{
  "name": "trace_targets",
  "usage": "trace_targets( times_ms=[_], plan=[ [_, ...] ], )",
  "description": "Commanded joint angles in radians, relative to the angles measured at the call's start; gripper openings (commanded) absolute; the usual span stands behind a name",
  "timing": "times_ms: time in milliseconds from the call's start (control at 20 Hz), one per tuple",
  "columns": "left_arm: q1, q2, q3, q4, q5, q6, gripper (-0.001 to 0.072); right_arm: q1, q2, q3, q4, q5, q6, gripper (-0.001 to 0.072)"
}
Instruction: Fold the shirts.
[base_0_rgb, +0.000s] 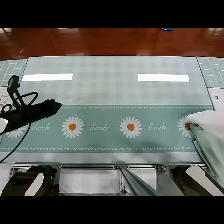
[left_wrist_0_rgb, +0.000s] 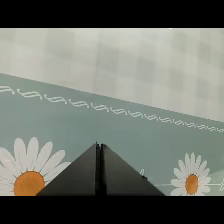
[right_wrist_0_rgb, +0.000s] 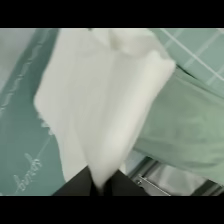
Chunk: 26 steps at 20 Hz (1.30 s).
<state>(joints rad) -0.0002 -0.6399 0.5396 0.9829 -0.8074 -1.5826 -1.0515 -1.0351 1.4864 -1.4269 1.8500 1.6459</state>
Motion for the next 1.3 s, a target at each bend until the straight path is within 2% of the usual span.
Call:
trace_targets(
  times_ms=[0, 150, 300, 400, 500, 600, 650, 700, 800, 900, 950, 1000, 1100, 1200, 1250],
  plan=[
    [0.000, -0.003, -0.001, 0.000, 0.004, 0.000, 0.0016, -0.084, 0.032, -0.071, -0.167, 0.008, -0.009, 0.0027],
    [0.000, -0.003, -0.001, 0.000, 0.003, 0.000, 0.0016, -0.084, 0.069, -0.136, -0.325, 0.009, -0.009, 0.0028],
    [-0.008, -0.003, -0.001, 0.000, -0.008, 0.003, 0.0017, -0.084, 0.113, -0.238, -0.375, 0.010, -0.014, 0.0043],
    [-0.008, -0.004, -0.002, 0.001, -0.001, 0.003, 0.0016, -0.084, 0.125, -0.274, -0.418, 0.010, -0.008, 0.0388],
    [-0.006, -0.008, -0.002, 0.003, 0.015, 0.003, 0.0016, -0.084, 0.122, -0.274, -0.416, 0.009, -0.009, 0.0416],
    [-0.006, -0.009, 0.002, 0.003, 0.045, 0.035, 0.0017, -0.083, 0.111, -0.274, -0.389, 0.006, 0.003, 0.0409],
    [0.005, -0.011, 0.014, 0.005, 0.043, 0.098, 0.0016, -0.083, 0.106, -0.274, -0.302, -0.006, 0.005, 0.0388],
    [0.030, -0.015, 0.033, 0.006, 0.035, 0.134, 0.0016, -0.083, 0.099, -0.270, -0.193, -0.027, 0.008, 0.0323],
    [0.125, -0.032, 0.111, 0.014, 0.028, 0.135, 0.0016, -0.077, 0.063, -0.227, 0.112, -0.087, 0.020, 0.0025],
    [0.221, -0.070, 0.250, 0.002, -0.010, 0.134, 0.0016, 0.023, 0.031, -0.172, 0.475, -0.270, 0.003, 0.0028],
    [0.238, -0.109, 0.340, -0.013, -0.044, 0.134, 0.0016, 0.140, 0.018, -0.136, 0.596, -0.388, -0.043, 0.0027],
    [0.229, -0.163, 0.439, -0.033, -0.102, 0.134, 0.0015, 0.299, 0.005, -0.098, 0.624, -0.497, -0.075, 0.0027],
    [0.123, -0.296, 0.621, -0.034, -0.198, 0.136, 0.0015, 0.647, -0.037, -0.042, 0.513, -0.659, -0.078, 0.0027],
    [-0.031, -0.432, 0.759, 0.145, -0.289, 0.114, 0.0015, 0.973, -0.110, -0.021, 0.282, -0.708, -0.065, 0.0028],
    [-0.089, -0.486, 0.795, 0.269, -0.351, 0.046, 0.0015, 1.103, -0.151, -0.021, 0.084, -0.681, -0.044, 0.0027]
  ],
)
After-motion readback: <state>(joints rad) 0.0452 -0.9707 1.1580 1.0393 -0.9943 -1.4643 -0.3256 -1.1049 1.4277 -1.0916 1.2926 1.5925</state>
